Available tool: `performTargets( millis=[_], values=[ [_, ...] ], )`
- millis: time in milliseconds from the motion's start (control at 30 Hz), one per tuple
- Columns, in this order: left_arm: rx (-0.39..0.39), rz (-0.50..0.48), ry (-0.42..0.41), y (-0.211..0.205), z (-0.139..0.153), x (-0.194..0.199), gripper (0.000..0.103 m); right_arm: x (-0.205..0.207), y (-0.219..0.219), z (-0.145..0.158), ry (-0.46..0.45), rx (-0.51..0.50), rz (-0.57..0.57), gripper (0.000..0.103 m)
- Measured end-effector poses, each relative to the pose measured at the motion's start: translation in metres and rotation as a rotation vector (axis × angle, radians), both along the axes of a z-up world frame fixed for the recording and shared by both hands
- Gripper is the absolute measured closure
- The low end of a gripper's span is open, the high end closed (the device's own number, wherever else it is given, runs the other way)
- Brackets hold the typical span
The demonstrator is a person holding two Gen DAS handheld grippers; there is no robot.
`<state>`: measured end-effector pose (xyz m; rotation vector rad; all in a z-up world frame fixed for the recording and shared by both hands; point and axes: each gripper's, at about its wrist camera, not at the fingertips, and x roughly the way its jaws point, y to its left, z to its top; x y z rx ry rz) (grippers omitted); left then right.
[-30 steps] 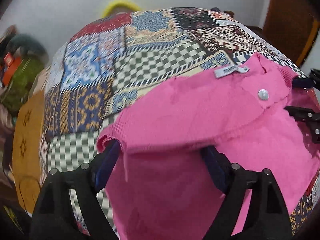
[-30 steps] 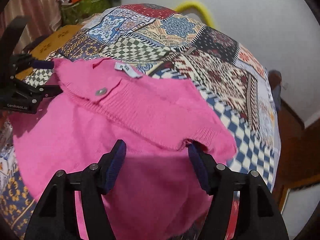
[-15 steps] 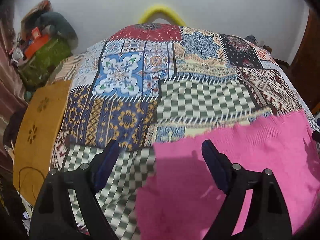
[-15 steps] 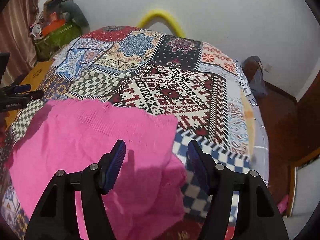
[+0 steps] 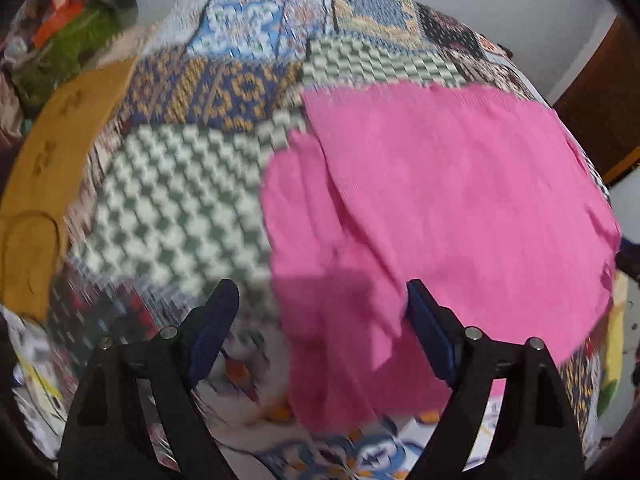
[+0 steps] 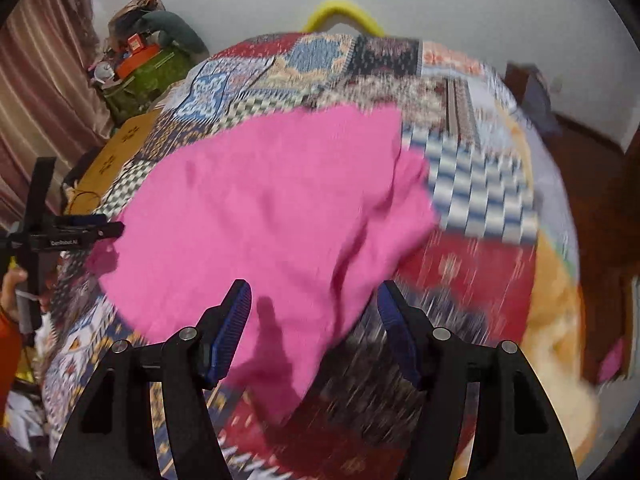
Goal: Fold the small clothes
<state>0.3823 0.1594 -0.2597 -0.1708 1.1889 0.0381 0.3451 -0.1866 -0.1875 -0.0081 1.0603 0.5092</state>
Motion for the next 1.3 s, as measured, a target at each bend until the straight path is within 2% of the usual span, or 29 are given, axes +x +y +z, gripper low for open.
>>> performTargets(
  millis=[67,100,167,200,233,267,333,367,533,600,667,733,800,933,1033,1167,1300],
  values=[
    [-0.05,-0.015,0.002,-0.007,-0.006,-0.012,0.043,-0.012,-0.002,-0.012,0.033,0.03,-0.012,0.041],
    [-0.033,-0.02,-0.015,-0.011,-0.005,-0.017,0.045,-0.016,-0.003,-0.018,0.047,0.04,-0.021,0.042],
    [-0.009,-0.032,-0.051,-0.018,-0.001,-0.027,0.068,-0.02,-0.003,-0.027,0.069,0.069,-0.032,0.042],
    [0.001,-0.033,-0.057,-0.021,0.002,-0.032,0.074,-0.022,-0.002,-0.028,0.066,0.076,-0.035,0.042],
    [0.006,-0.031,-0.06,-0.022,0.003,-0.035,0.089,-0.023,0.0,-0.029,0.051,0.08,-0.038,0.05],
    [0.004,-0.032,-0.058,-0.023,0.004,-0.038,0.096,-0.022,0.001,-0.028,0.046,0.095,-0.035,0.066],
    [-0.069,-0.042,-0.037,-0.02,0.005,-0.046,0.096,-0.02,0.005,-0.031,0.067,0.11,-0.028,0.085],
    [-0.085,-0.045,-0.025,-0.02,0.006,-0.052,0.096,-0.019,0.007,-0.031,0.07,0.113,-0.017,0.091],
    [-0.06,-0.108,-0.019,-0.031,0.018,-0.074,0.095,-0.018,0.004,-0.025,0.041,0.101,0.02,0.093],
    [-0.009,-0.095,-0.025,-0.029,0.025,-0.077,0.084,-0.016,-0.005,-0.02,0.024,0.097,0.016,0.094],
    [0.022,-0.077,-0.051,-0.021,0.033,-0.072,0.058,-0.013,-0.012,-0.017,0.013,0.092,0.009,0.094],
    [0.066,-0.035,-0.102,-0.008,0.042,-0.062,0.046,-0.01,-0.019,-0.013,-0.01,0.071,0.002,0.094],
    [0.06,-0.002,-0.12,0.005,0.046,-0.046,0.046,-0.006,-0.024,-0.01,-0.026,0.058,-0.004,0.094],
    [0.008,0.026,-0.1,0.018,0.035,-0.005,0.046,0.011,-0.035,-0.005,-0.038,0.028,-0.028,0.094],
    [-0.092,-0.02,-0.091,0.013,0.02,0.026,0.045,0.022,-0.043,-0.004,-0.037,0.017,-0.048,0.094],
    [-0.156,-0.053,-0.064,-0.002,-0.001,0.049,0.045,0.036,-0.055,-0.001,-0.051,0.014,-0.094,0.094],
    [-0.244,-0.093,-0.074,-0.013,-0.008,0.051,0.046,0.042,-0.056,0.003,-0.068,-0.016,-0.123,0.091]
  ],
)
